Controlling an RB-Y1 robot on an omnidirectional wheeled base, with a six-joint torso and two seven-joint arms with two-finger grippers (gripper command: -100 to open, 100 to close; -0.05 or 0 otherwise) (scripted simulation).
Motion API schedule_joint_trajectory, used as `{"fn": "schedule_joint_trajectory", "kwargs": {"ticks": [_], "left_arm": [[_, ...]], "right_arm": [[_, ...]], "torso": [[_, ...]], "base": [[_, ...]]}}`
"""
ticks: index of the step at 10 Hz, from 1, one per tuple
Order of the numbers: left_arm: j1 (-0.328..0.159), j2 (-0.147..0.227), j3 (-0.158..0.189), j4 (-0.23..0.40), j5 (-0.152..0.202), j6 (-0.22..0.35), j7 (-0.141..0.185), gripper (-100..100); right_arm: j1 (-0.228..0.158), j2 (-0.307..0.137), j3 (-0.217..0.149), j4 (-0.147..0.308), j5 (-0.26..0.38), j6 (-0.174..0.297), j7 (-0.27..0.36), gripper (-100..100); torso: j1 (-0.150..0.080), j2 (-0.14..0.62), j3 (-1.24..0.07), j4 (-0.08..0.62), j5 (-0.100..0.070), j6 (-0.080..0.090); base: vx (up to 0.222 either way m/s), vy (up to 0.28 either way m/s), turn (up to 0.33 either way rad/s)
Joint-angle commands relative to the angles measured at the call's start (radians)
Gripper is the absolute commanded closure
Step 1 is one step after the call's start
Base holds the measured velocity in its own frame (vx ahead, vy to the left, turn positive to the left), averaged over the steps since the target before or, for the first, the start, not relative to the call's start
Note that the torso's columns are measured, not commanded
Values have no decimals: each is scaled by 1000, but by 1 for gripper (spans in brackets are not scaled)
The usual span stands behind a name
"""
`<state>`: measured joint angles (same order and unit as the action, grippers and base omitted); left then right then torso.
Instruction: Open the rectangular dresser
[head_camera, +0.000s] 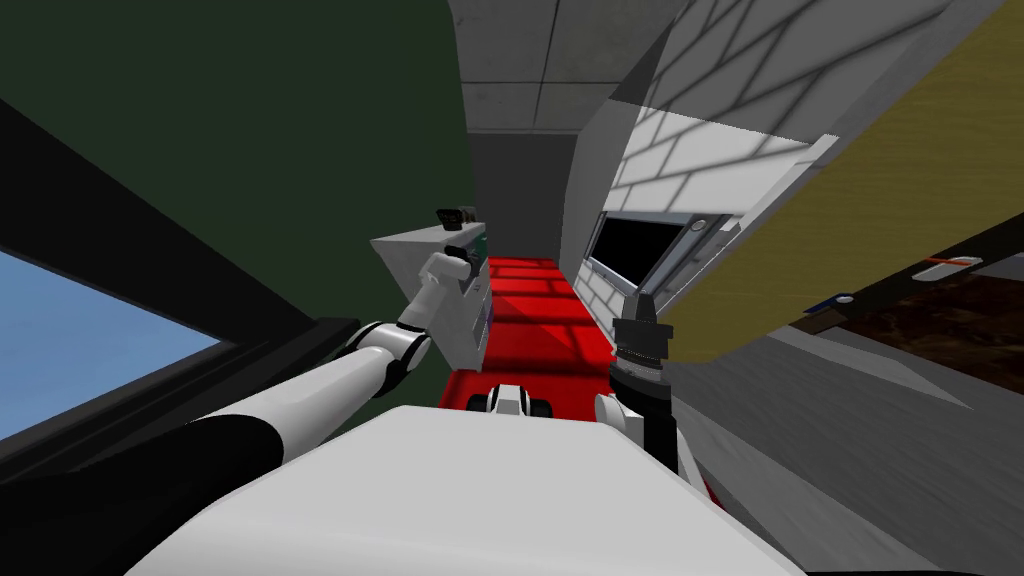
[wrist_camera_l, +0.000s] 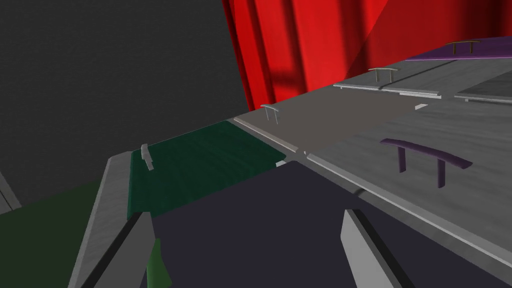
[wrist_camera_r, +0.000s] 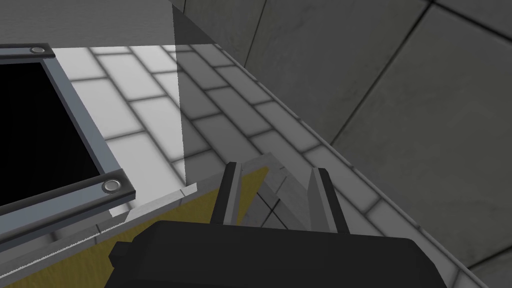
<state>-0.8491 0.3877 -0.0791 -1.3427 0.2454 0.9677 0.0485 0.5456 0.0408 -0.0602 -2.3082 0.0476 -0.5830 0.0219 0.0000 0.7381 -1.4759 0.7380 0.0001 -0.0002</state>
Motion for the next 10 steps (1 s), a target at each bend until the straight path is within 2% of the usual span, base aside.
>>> {"fn": "schedule_joint_trajectory", "kwargs": {"ticks": [1, 2, 3, 4, 5, 6, 8, 10], "left_arm": [[-61, 14, -6, 53, 11, 64, 1, -100], [-100, 25, -11, 95, 19, 98, 3, -100], [-108, 25, -11, 95, 19, 111, 3, -100], [-148, 37, -16, 136, 27, 147, 4, -100], [-153, 37, -16, 136, 27, 155, 4, -100], [-195, 48, -21, 174, 35, 194, 5, -100], [-234, 59, -25, 209, 42, 236, 6, -100], [-298, 80, -32, 268, 55, 299, 8, -100]], "right_arm": [[0, 0, 0, 0, 0, 0, 0, 0], [0, 0, 0, 0, 0, 0, 0, 0], [0, 0, 0, 0, 0, 0, 0, 0], [0, 0, 0, 0, 0, 0, 0, 0], [0, 0, 0, 0, 0, 0, 0, 0], [0, 0, 0, 0, 0, 0, 0, 0], [0, 0, 0, 0, 0, 0, 0, 0], [0, 0, 0, 0, 0, 0, 0, 0]], "torso": [[0, 0, 0, 0, 0, 0], [0, 0, 0, 0, 0, 0], [0, 0, 0, 0, 0, 0], [0, 0, 0, 0, 0, 0], [0, 0, 0, 0, 0, 0], [0, 0, 0, 0, 0, 0], [1, -1, 0, 0, 0, 0], [2, -1, -1, 0, 0, -1]], "base": [[15, 25, -24], [19, 24, -49], [17, 20, -28], [16, 21, -40], [16, 20, -22], [19, 24, -43], [23, 28, -39], [12, 19, -48]]}}
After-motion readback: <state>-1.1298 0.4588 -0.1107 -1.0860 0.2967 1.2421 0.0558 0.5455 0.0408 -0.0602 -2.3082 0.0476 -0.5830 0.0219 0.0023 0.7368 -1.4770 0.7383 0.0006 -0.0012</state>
